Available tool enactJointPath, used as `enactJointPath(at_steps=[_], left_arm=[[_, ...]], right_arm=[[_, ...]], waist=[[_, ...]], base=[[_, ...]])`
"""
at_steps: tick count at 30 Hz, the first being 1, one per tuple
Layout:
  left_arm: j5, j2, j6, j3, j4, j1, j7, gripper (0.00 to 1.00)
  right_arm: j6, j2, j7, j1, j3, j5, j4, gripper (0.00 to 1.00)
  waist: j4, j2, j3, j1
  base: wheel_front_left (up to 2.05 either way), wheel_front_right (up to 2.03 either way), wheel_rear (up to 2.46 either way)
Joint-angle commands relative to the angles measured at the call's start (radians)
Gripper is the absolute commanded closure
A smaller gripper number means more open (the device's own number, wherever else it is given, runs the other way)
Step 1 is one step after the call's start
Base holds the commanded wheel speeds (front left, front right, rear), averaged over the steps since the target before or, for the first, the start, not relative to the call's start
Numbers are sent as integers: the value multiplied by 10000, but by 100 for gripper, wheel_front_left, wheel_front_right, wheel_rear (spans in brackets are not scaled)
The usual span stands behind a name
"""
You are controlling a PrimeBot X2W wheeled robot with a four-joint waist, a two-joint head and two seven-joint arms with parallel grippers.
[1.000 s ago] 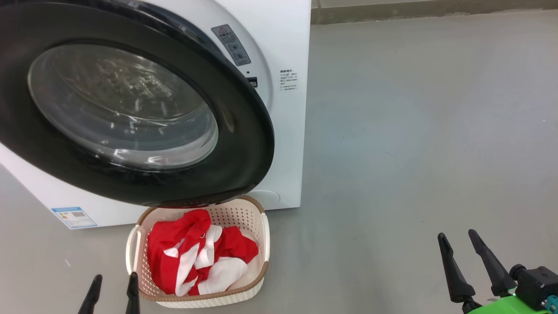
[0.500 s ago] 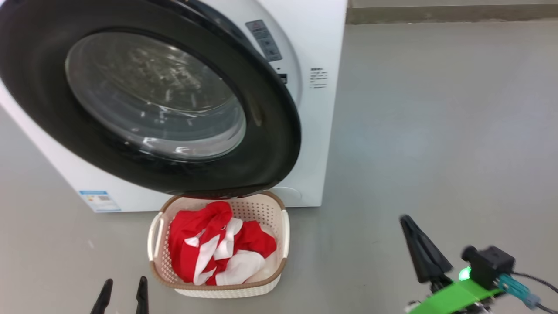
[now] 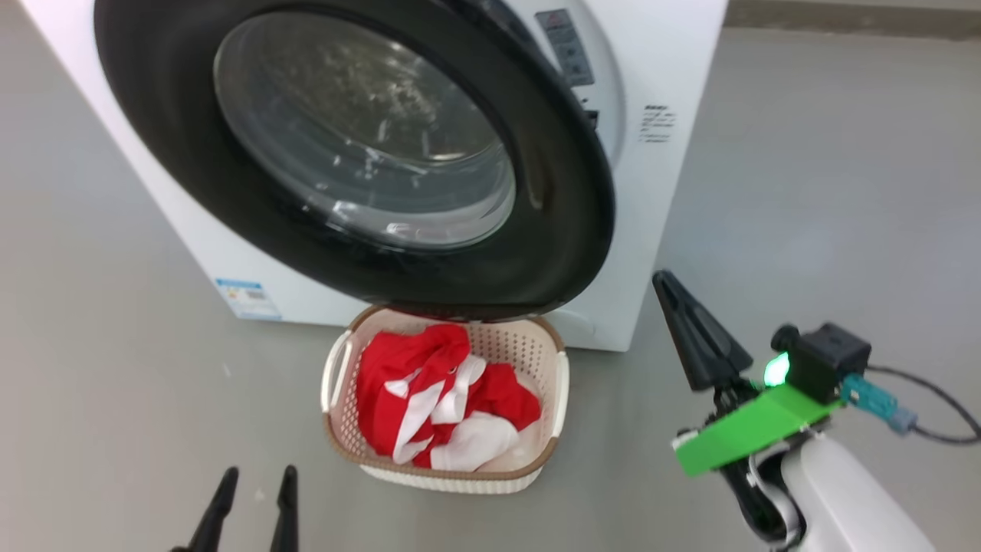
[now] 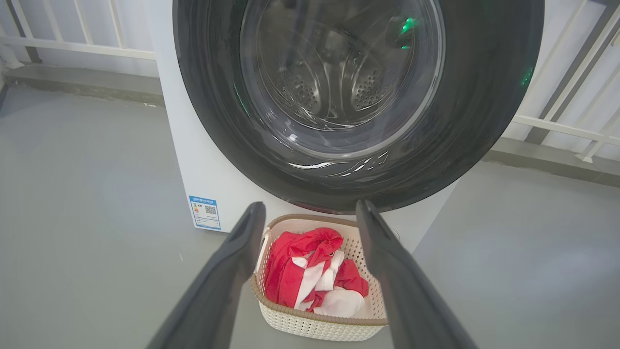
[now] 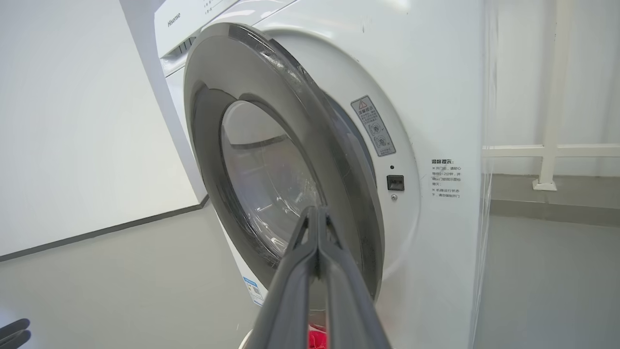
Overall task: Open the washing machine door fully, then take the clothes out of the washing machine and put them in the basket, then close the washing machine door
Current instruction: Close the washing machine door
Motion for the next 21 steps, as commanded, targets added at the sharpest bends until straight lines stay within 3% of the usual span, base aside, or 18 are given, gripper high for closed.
enactJointPath(at_steps=[1, 9, 21], left_arm=[[-91, 23, -54, 162, -230, -496, -122, 0], [-513, 23, 149, -569, -287, -1083, -122, 0], [-815, 22, 332, -1137, -493, -1721, -122, 0]], right_arm=[[63, -54, -65, -600, 272, 128, -112, 100], [63, -313, -65, -1780, 134, 186, 651, 100], [63, -253, -65, -3324, -30, -13, 1833, 100]], waist=[[443, 0, 436, 0], [1220, 0, 1061, 0], [1717, 0, 2070, 0]], base=[[0, 0, 0], [0, 0, 0], [0, 0, 0]])
